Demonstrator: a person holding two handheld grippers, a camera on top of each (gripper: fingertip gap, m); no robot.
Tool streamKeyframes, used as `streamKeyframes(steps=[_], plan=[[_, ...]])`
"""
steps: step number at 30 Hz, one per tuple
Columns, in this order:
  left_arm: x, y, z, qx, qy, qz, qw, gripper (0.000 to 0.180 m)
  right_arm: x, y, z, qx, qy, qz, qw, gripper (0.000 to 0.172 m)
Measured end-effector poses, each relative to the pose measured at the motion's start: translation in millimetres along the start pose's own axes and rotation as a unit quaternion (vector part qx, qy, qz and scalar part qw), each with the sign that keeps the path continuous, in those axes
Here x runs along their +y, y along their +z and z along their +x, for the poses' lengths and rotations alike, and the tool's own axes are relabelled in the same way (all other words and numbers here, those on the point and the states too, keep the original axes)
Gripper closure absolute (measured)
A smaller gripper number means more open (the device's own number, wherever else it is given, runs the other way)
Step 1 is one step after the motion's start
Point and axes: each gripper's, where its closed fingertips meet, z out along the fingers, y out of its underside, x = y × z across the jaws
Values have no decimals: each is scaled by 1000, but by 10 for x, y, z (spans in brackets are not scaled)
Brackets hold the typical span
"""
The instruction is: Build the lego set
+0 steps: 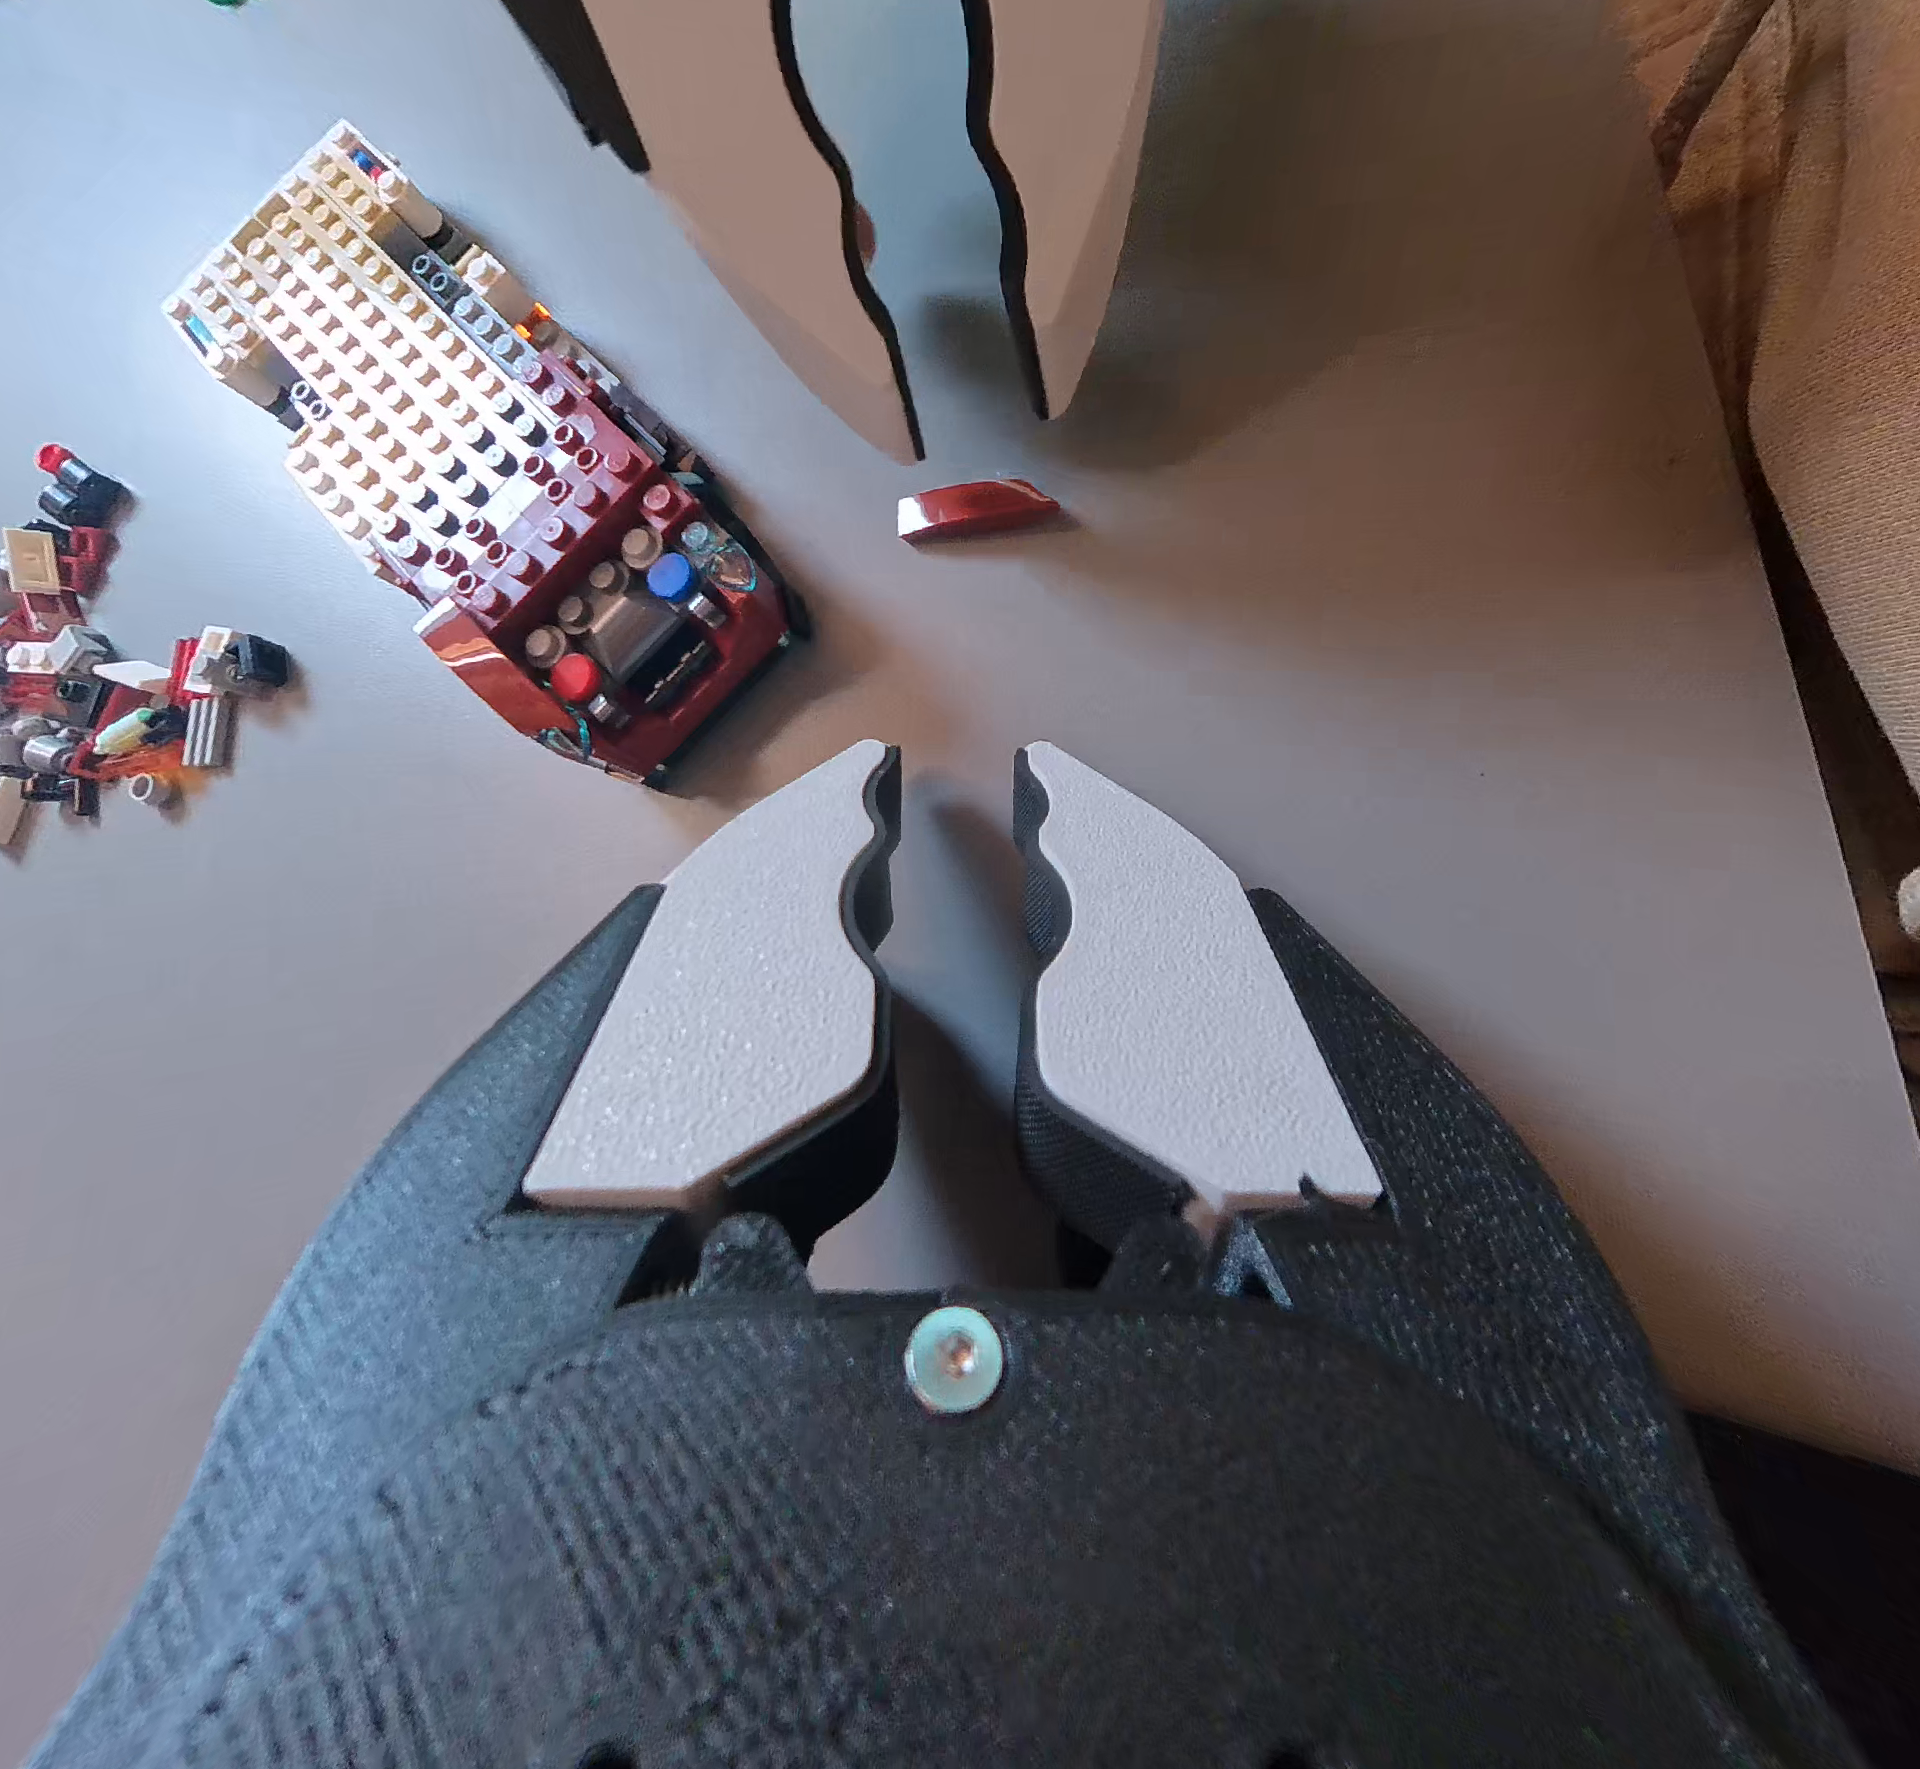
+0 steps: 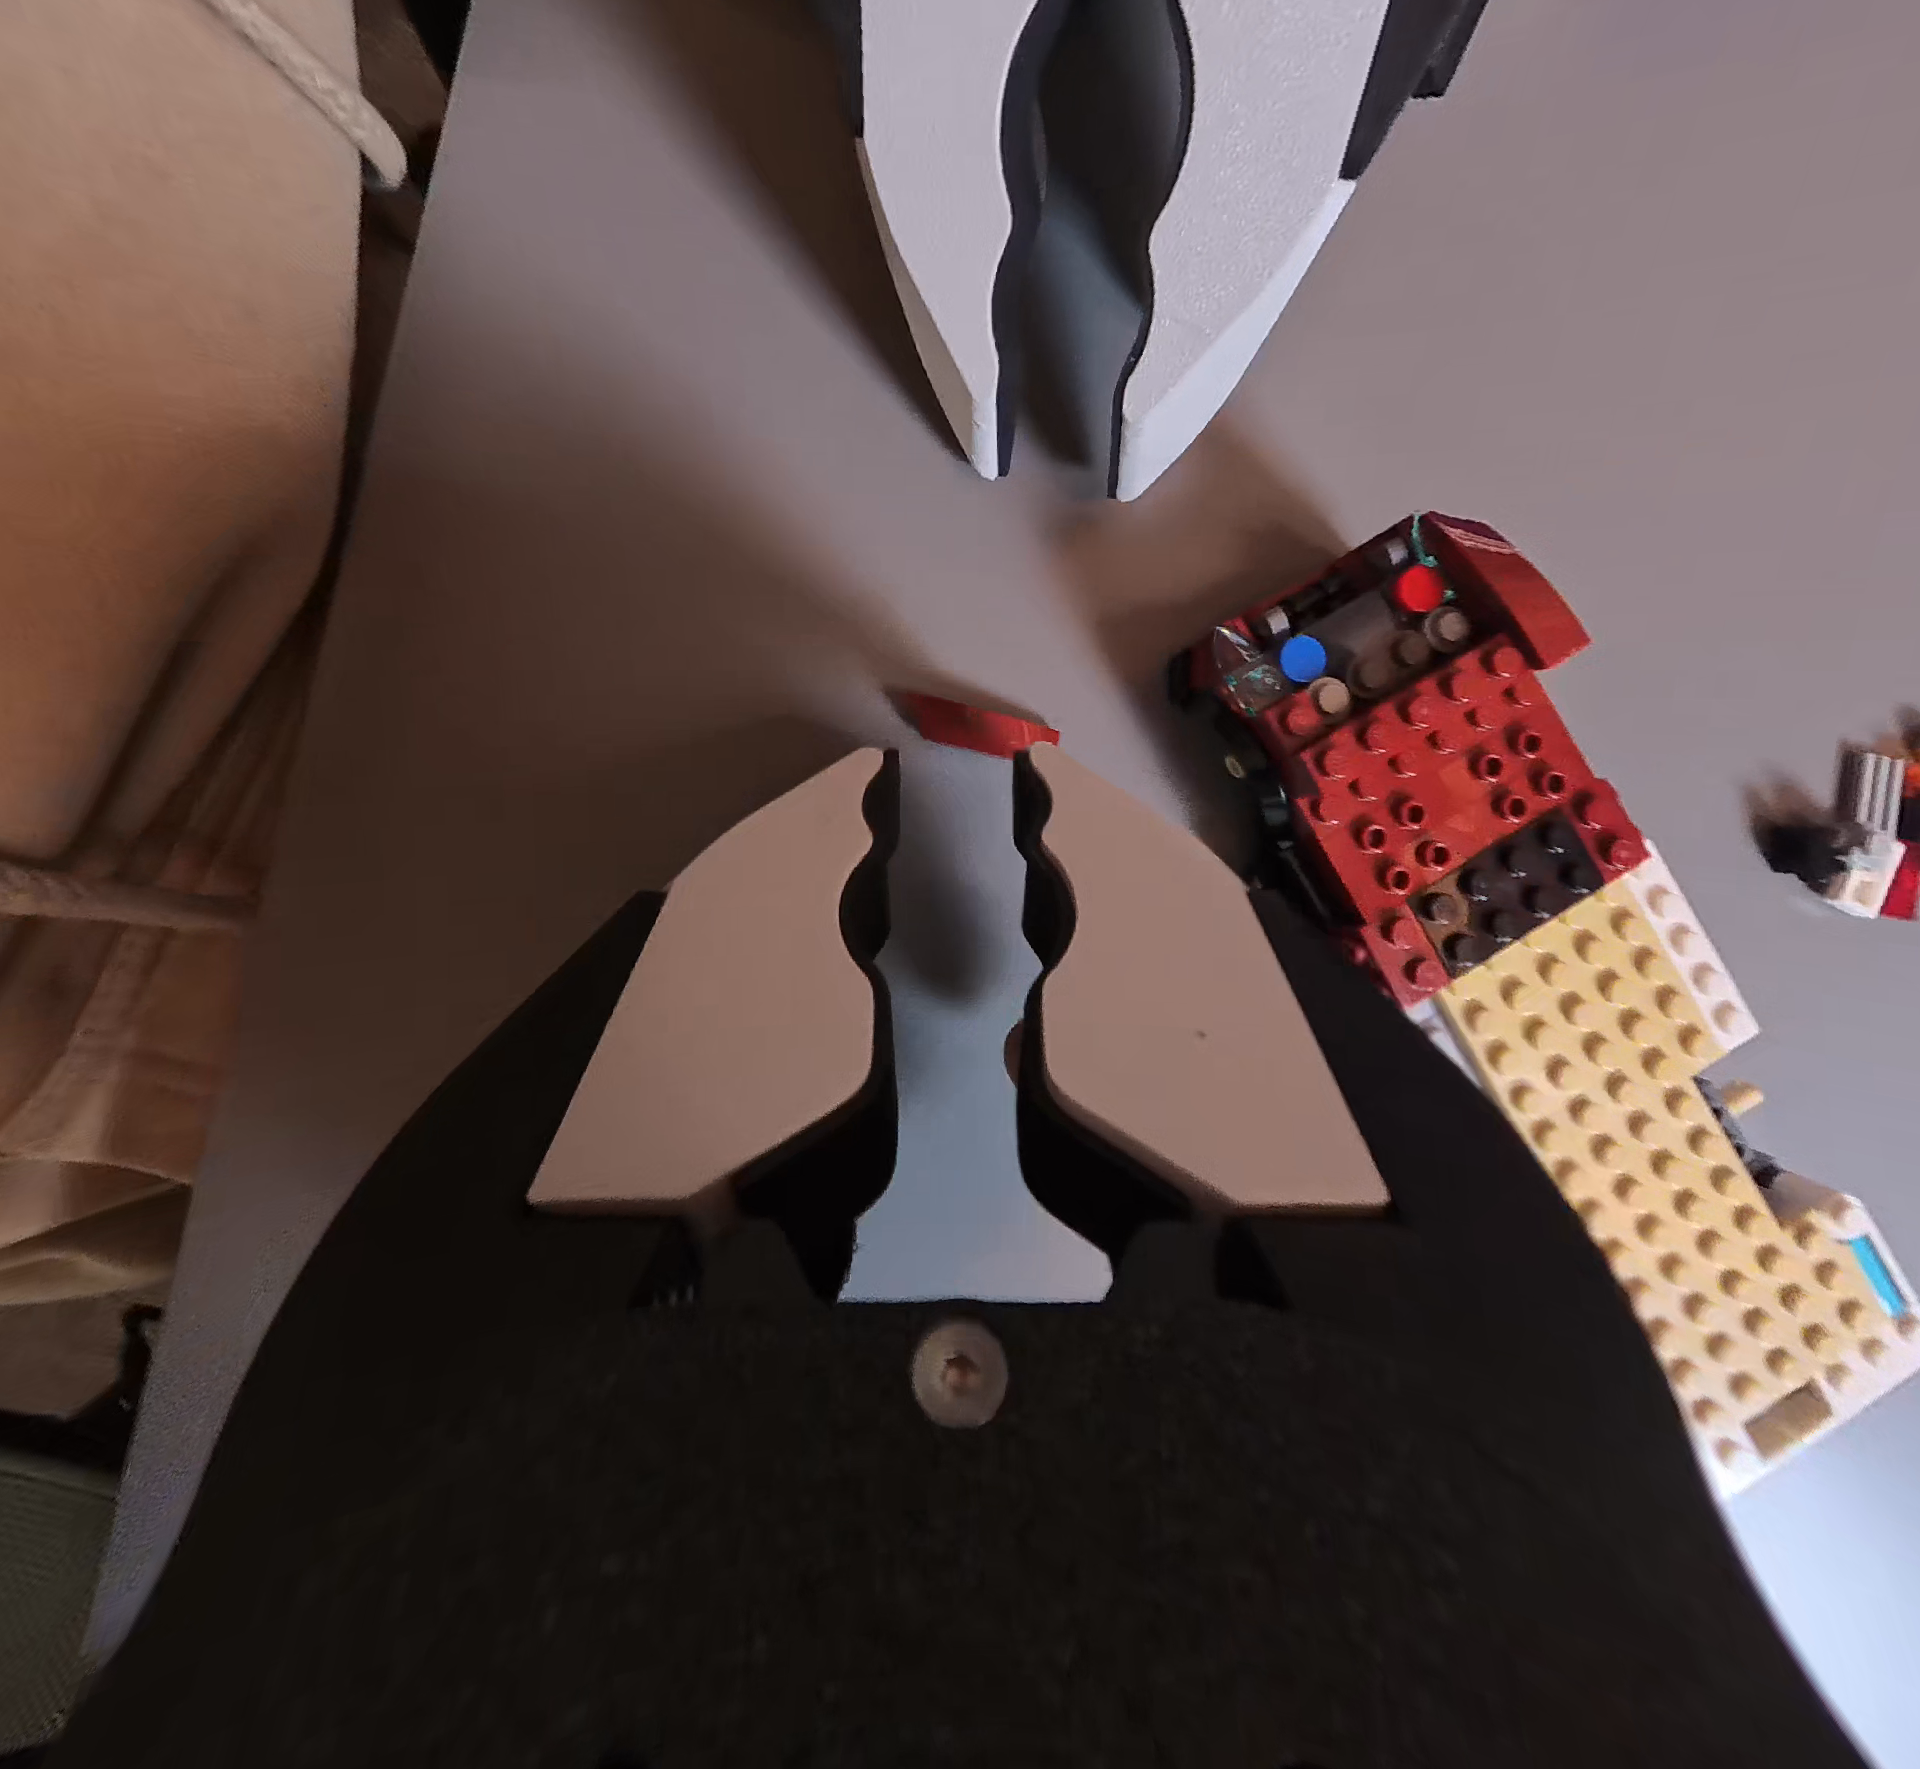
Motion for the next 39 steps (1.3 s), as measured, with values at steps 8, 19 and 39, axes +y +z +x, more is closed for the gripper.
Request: streamKeyframes(steps=[8,19,39], plan=[[0,1,15,3,0,3,1000,162,-12,137,0,-56,-70,-46,995,141],[3,1,17,5,-2,6,1000,163,41,73,-1,-62,-47,-48,996,148],[-436,-256,-425,-124,-55,135,982,168,-232,-197,483,1,-123,-57,991,163]])
